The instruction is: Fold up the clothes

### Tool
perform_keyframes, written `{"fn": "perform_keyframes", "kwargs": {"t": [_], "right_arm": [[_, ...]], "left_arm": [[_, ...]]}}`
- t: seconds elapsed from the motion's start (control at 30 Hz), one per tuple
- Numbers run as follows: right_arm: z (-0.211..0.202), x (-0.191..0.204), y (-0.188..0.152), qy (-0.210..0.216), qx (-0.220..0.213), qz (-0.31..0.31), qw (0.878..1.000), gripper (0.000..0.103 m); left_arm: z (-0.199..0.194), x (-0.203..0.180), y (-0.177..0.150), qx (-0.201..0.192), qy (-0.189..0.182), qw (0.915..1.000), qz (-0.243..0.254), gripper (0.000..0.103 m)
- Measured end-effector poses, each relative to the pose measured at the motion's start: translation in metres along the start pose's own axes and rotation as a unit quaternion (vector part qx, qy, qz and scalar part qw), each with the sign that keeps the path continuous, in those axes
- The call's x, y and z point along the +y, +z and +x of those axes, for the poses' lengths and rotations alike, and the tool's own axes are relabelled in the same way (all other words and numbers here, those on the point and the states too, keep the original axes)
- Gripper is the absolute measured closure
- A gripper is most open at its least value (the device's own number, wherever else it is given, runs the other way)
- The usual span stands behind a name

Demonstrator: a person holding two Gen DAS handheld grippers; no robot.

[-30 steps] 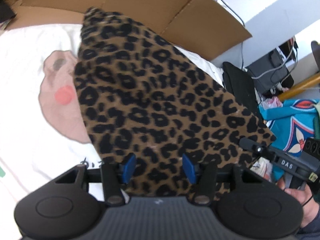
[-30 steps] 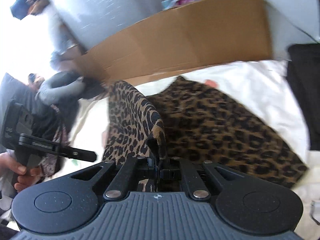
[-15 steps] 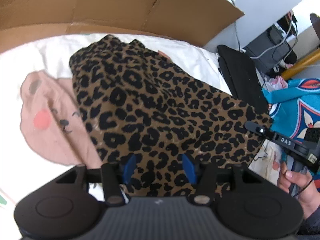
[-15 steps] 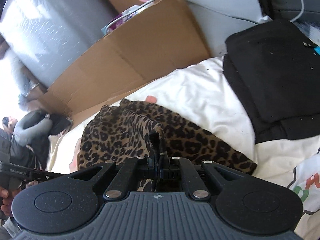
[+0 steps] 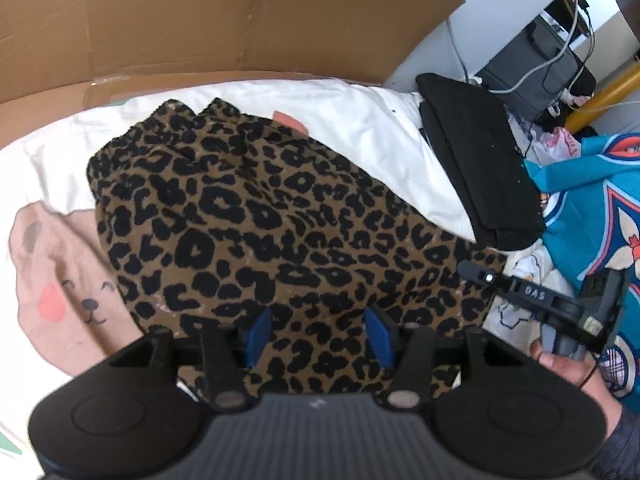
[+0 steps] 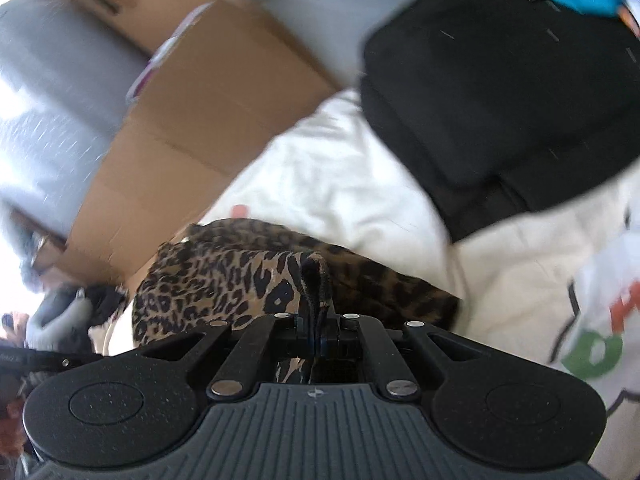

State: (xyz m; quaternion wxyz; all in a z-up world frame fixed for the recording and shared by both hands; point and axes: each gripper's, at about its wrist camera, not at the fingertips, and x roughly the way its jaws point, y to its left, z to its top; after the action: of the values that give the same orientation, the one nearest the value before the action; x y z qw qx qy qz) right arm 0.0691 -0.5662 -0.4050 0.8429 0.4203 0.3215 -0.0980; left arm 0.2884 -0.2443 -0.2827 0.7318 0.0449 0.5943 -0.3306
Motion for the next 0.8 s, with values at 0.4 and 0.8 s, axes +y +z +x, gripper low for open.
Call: {"fn": "perform_keyframes", "kwargs": {"t": [0.4, 0.8], "right_arm": [[-0.006, -0.029, -0.011, 0.004, -0.034, 0.067, 0.997, 0.102], [-0.014, -0.045, -0.012, -0.020, -0.027, 0.082, 0.996, 0.101]], "left_arm": [[0.014, -0.018, 0.038, -0.001, 0.018, 0.9997, 0.019, 0.048], [0.041, -0.006, 0.092, -0.024, 0.069, 0.9973, -0.006, 0.050]]}}
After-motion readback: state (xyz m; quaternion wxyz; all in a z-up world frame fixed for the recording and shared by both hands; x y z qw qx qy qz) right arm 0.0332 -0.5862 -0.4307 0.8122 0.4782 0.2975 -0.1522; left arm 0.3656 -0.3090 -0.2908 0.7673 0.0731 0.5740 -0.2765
